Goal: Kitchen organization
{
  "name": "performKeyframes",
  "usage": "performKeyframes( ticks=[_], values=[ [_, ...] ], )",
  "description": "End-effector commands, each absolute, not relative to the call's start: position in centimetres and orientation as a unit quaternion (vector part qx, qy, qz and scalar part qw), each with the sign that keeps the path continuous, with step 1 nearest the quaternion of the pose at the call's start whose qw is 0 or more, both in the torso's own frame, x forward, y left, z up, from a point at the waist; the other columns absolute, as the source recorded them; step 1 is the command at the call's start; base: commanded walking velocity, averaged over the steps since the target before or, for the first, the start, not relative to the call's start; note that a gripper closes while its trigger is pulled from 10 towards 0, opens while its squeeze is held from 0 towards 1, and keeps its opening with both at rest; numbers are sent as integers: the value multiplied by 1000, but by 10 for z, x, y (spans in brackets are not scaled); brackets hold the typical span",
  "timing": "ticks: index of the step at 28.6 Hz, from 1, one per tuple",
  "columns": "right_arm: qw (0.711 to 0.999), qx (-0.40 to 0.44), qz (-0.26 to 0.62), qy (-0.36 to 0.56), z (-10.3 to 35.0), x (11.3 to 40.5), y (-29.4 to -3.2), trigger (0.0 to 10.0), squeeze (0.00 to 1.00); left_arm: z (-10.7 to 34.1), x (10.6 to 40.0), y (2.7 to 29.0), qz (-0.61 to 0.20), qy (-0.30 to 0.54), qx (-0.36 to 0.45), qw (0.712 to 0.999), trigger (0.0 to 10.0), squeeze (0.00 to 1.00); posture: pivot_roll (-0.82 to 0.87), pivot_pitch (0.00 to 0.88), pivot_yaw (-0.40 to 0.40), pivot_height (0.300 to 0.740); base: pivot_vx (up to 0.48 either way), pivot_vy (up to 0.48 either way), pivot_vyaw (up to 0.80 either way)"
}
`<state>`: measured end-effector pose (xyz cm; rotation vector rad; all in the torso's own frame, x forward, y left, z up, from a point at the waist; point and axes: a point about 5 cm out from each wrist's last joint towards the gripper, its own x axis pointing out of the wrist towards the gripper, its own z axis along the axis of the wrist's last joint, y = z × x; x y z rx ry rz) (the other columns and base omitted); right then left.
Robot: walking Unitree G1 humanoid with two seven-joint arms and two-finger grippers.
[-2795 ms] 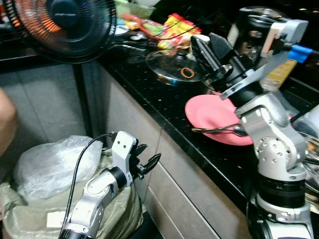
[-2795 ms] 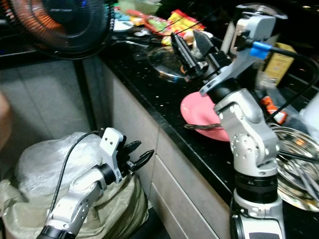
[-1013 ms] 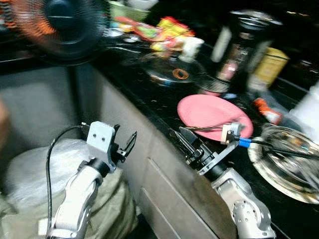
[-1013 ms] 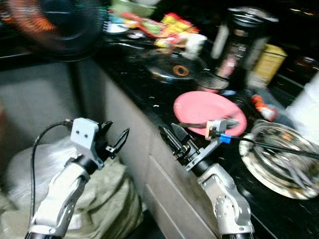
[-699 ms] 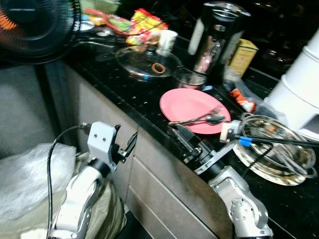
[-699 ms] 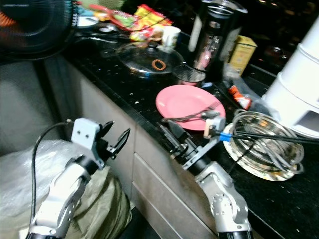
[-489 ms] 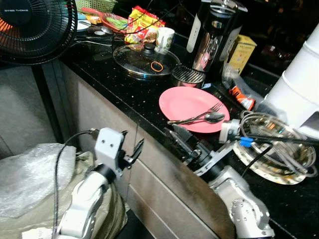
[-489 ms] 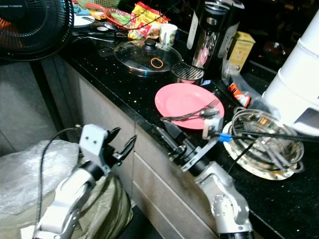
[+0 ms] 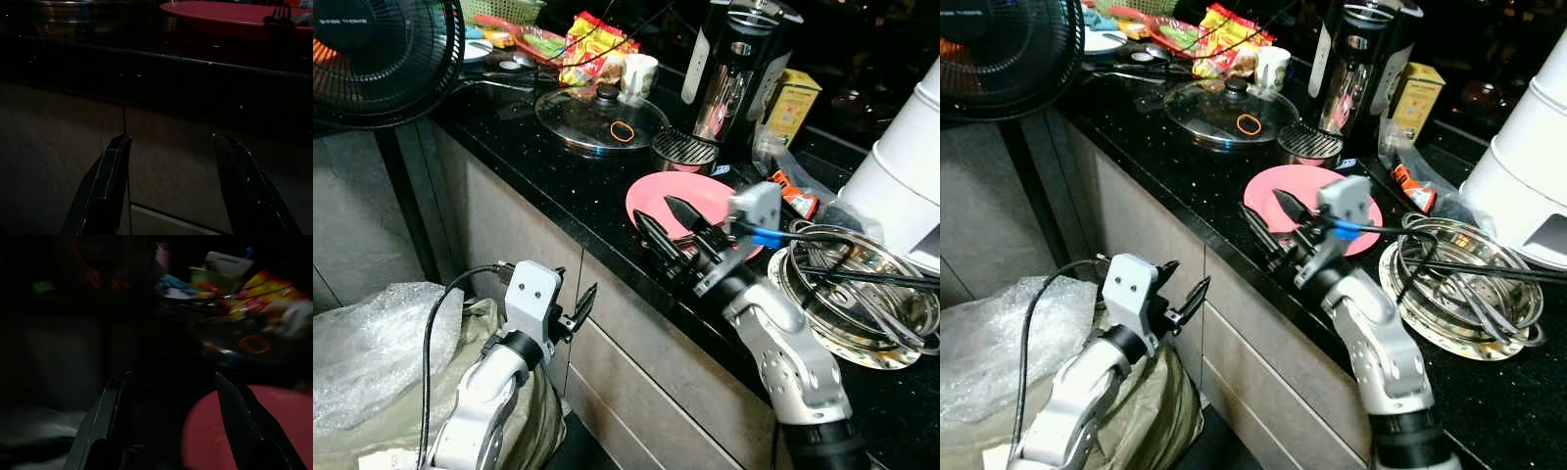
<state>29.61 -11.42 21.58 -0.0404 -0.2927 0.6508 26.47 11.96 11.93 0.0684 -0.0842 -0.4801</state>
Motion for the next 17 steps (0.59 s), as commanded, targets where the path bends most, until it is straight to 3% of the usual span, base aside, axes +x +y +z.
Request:
performKeyframes(
  ticks=[1, 6, 13, 17],
  values=[
    [926, -83, 324, -174, 227, 293, -108, 10000, 0, 117, 266, 116, -247, -33, 38, 968, 10000, 0, 151, 44, -141, 740, 0, 0, 0],
    [880, -256, 359, -175, 222, 289, -86, 10000, 0, 116, 266, 115, -247, -30, 37, 968, 10000, 0, 154, 45, -144, 740, 0, 0, 0],
    [865, -288, 371, -175, 218, 287, -77, 10000, 0, 116, 266, 115, -247, -30, 39, 968, 10000, 0, 155, 46, -145, 740, 0, 0, 0],
    [869, -339, 324, -157, 215, 296, -86, 10000, 0, 115, 267, 115, -247, -29, 38, 968, 10000, 0, 153, 45, -145, 740, 0, 0, 0]
  ],
)
